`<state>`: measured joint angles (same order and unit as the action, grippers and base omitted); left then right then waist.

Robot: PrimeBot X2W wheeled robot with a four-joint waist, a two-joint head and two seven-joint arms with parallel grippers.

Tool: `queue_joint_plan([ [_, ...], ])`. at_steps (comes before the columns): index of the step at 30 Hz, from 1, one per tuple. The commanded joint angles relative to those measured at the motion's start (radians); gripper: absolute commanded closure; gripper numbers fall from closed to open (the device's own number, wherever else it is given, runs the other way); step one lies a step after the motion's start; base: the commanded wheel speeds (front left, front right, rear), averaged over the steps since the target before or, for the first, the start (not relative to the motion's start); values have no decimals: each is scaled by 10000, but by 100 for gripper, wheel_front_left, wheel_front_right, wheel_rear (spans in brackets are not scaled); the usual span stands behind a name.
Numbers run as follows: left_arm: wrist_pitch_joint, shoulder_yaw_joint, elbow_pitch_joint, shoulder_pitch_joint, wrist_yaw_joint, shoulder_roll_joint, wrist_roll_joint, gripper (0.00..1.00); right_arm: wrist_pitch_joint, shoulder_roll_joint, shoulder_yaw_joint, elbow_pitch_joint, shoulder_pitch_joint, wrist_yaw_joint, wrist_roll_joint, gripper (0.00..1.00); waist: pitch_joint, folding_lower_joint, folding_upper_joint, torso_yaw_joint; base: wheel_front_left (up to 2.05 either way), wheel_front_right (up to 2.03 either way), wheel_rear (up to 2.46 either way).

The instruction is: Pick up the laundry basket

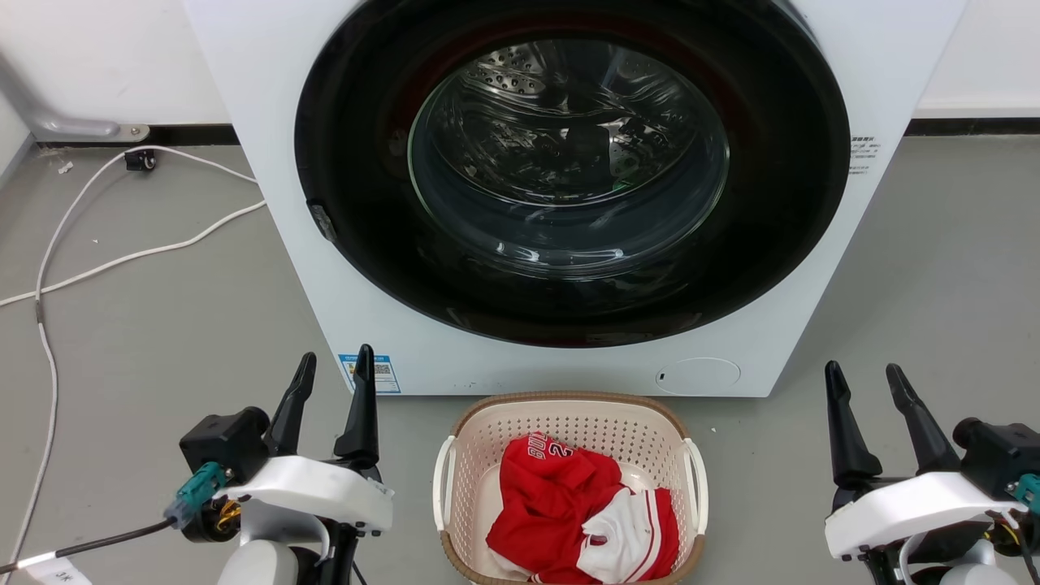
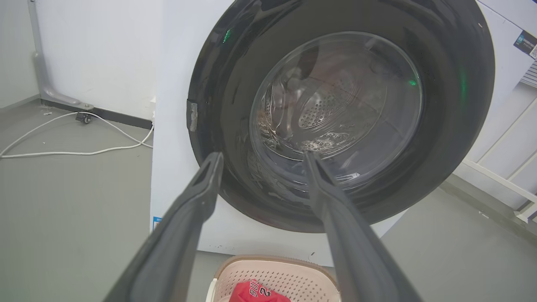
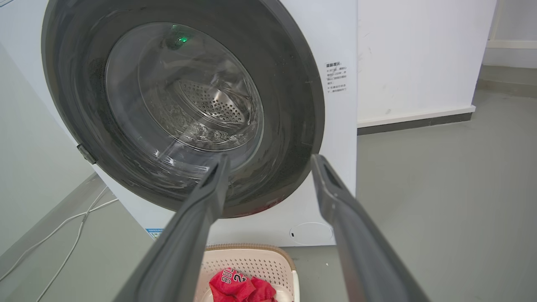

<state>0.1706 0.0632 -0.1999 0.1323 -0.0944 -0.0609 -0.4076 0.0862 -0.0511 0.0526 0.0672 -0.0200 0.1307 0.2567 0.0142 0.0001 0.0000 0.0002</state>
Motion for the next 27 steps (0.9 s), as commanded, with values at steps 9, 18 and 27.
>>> queue_joint_plan([
  [9, 277, 121, -48, 286, 162, -142, 1041, 0, 21, 5, 20, -176, 128, -1, -1161, 0, -10, 0, 0, 3, 0, 0, 0],
  [18, 472, 189, -166, 232, 241, -157, 1786, 0, 107, 9, 31, -204, 221, -1, -1950, 0, -55, 0, 0, 19, 0, 0, 0],
  [27, 629, 238, -311, 266, 295, -155, 2370, 0, 216, 12, 51, -246, 318, -1, -2553, 0, -69, 0, 0, 56, 0, 0, 0],
])
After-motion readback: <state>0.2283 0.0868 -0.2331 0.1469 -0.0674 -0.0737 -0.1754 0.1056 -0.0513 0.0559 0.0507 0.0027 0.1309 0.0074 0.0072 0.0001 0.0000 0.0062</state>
